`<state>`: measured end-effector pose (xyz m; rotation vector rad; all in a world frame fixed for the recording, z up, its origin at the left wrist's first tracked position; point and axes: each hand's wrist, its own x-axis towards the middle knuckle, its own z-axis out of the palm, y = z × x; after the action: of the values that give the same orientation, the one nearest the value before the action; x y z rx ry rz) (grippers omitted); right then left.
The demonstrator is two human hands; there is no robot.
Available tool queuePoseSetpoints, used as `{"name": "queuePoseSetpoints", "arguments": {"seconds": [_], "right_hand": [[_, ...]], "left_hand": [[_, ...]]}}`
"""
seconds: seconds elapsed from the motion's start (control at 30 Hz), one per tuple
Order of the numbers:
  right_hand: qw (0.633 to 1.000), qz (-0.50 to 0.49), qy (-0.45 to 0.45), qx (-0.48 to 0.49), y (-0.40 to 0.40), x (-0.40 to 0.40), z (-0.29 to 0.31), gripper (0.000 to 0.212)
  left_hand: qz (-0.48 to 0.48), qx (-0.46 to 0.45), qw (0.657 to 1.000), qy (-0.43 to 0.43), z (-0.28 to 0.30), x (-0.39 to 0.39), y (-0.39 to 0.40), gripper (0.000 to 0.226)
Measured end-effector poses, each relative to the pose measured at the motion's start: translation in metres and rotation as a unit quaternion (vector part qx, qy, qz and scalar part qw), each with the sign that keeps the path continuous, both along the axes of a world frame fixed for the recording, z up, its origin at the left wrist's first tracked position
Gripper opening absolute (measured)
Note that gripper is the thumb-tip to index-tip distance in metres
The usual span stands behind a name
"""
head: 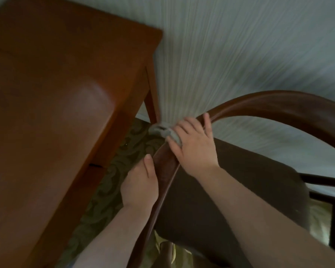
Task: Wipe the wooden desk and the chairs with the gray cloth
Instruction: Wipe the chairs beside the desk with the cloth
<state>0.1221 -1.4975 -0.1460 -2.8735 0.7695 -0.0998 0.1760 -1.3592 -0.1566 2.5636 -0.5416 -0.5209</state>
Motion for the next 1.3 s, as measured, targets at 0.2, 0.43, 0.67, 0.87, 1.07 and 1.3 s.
{"name": "queuePoseSetpoints", "arguments": {"seconds": [0.2,0.43,0.67,0.87,1.07,1.3], "right_hand": [[0.994,0.105,0.009,0.039,0.028,0.006,-0.005,0.043],[0.973,-0.213,0.0,-0.086,-0.117,-0.039,0.006,0.047],[0.945,-0.308,0.02,-0.103,-0.137,-0.054,0.018,0.048],[0.942,-0.316,0.045,-0.099,-0.194,-0.12,0.028,0.049],[0.809,-0.585,-0.046,-0.027,-0.198,-0.224,0.009,0.053],[0.876,-0.481,-0.027,-0.003,-0.206,-0.252,0.013,0.049]], "left_hand": [[-0.07,-0.008,0.997,-0.006,-0.003,0.001,0.006,0.043],[-0.166,0.007,0.982,-0.09,0.004,0.006,-0.054,0.049],[-0.315,-0.105,0.938,-0.101,0.018,-0.024,-0.191,0.037],[-0.318,-0.078,0.932,-0.154,0.02,-0.061,-0.243,0.04],[-0.377,-0.097,0.907,-0.163,0.032,-0.095,-0.281,0.04],[-0.46,-0.094,0.858,-0.209,0.036,-0.16,-0.316,0.04]]}}
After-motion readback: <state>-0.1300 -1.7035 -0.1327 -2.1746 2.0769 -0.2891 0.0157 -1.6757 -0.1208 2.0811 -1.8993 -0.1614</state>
